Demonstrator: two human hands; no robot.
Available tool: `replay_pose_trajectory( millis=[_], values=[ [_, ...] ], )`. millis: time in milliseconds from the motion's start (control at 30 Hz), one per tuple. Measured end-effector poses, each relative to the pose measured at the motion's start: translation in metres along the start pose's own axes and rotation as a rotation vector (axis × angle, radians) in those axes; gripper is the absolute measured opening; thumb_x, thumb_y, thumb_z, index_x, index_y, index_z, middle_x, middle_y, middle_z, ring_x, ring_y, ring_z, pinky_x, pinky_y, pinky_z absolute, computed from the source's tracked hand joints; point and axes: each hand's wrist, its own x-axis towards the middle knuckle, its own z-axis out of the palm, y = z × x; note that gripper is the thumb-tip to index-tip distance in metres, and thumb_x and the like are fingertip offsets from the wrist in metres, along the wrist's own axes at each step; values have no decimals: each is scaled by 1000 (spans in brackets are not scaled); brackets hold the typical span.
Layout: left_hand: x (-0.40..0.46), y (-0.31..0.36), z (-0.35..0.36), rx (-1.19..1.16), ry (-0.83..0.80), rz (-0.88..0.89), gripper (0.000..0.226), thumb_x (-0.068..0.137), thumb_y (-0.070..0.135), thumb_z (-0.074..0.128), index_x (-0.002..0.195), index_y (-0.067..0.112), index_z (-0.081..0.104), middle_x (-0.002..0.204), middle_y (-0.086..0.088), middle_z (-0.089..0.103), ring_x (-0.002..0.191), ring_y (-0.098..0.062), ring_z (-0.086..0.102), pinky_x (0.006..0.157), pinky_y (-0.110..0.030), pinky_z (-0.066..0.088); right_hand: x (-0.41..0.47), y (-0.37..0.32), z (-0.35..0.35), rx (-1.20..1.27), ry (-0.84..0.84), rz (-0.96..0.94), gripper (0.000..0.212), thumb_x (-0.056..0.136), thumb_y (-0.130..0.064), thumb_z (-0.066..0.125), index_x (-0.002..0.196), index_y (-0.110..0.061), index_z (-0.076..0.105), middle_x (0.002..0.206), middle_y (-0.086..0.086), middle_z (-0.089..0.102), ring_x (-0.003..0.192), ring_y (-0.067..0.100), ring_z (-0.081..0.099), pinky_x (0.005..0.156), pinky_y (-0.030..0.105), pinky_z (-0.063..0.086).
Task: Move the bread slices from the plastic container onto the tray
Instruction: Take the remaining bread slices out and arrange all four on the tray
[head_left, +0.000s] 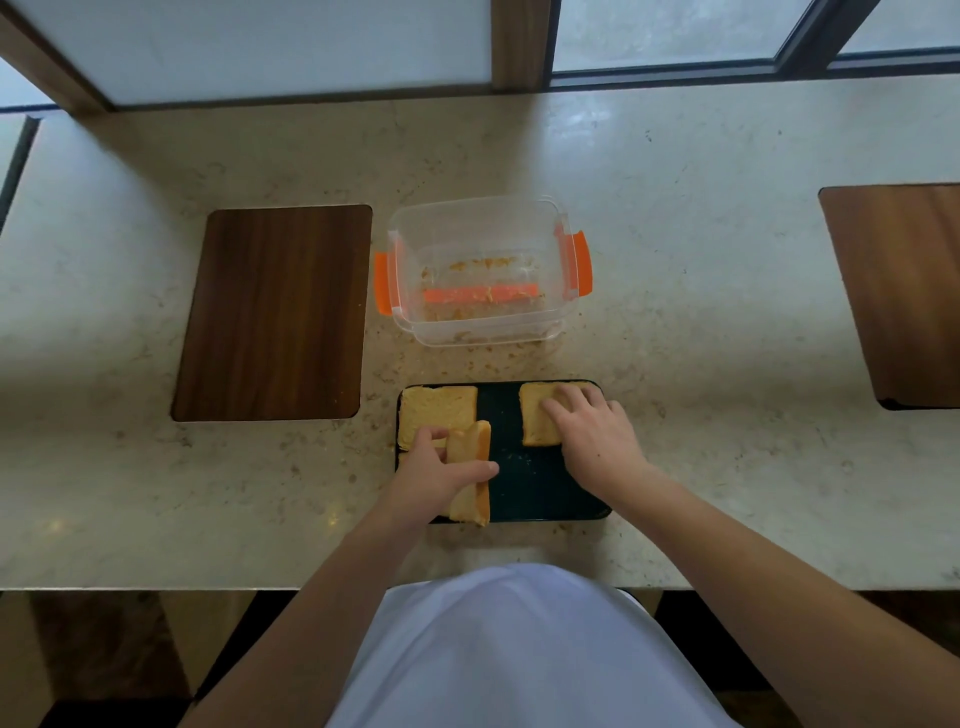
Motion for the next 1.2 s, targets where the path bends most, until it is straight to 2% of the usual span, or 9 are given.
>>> replay_pose_trajectory(
  millis=[200,300,433,567,667,900,1033,1100,1200],
  values=[
    [1,-1,1,-14,-12,7,92,66,45,87,140,27,35,117,3,58,103,-17,60,89,-40,52,2,0,-1,5,-22,-7,63,82,-12,65,141,-21,45,152,10,39,134,36,36,97,47,43],
    [2,2,5,-34,-18,27,105,60,49,87,144,33,26,125,-4,56,111,-22,58,98,-47,49,-5,-4,-3,165,11,40,61,84,-25,66,142,-22,46,150,7,42,135,31,38,101,48,41],
    [1,13,13,-223,-57,43,103,59,46,89,141,49,26,122,-8,58,105,-25,66,90,-45,55,-30,-11,-13,828,-28,155,41,90,-27,64,131,-24,58,129,-5,61,114,12,60,95,36,52],
    [0,28,19,-588,-163,-31,67,66,39,89,124,34,55,117,-11,64,98,-27,70,76,-38,58,-61,-23,-24,1560,-24,255,31,95,-46,57,113,-24,69,108,0,75,98,16,72,84,34,59],
    [1,36,24,-729,-173,-58,68,66,40,89,122,23,56,120,-14,61,103,-32,67,79,-41,58,-72,-27,-23,1492,121,208,32,88,-50,69,112,-28,69,104,-5,76,98,13,72,85,32,58],
    [0,42,40,-679,-133,-66,72,63,49,89,119,23,53,122,-13,63,97,-31,71,72,-36,60,-63,-14,-20,1205,231,118,15,87,-29,77,102,-25,75,90,-14,77,87,4,72,80,24,58],
    [4,38,44,-433,-53,-93,60,70,71,67,115,33,54,117,-1,61,97,-25,67,74,-39,57,-58,-1,-13,1219,250,192,11,91,-26,73,97,-35,73,86,-17,75,80,2,70,70,16,54],
    [8,31,45,-323,-24,-94,45,80,63,58,110,29,56,113,-1,62,97,-22,63,72,-37,52,-58,7,-8,1154,253,252,14,91,-28,72,101,-38,72,84,-18,73,82,-2,67,68,10,51],
    [13,19,50,-105,-65,-62,23,87,45,60,99,26,55,107,-6,63,93,-21,62,74,-36,53,-59,15,3,1009,223,335,28,93,-32,70,118,-21,72,91,-17,68,84,-2,64,69,11,47]
  ],
)
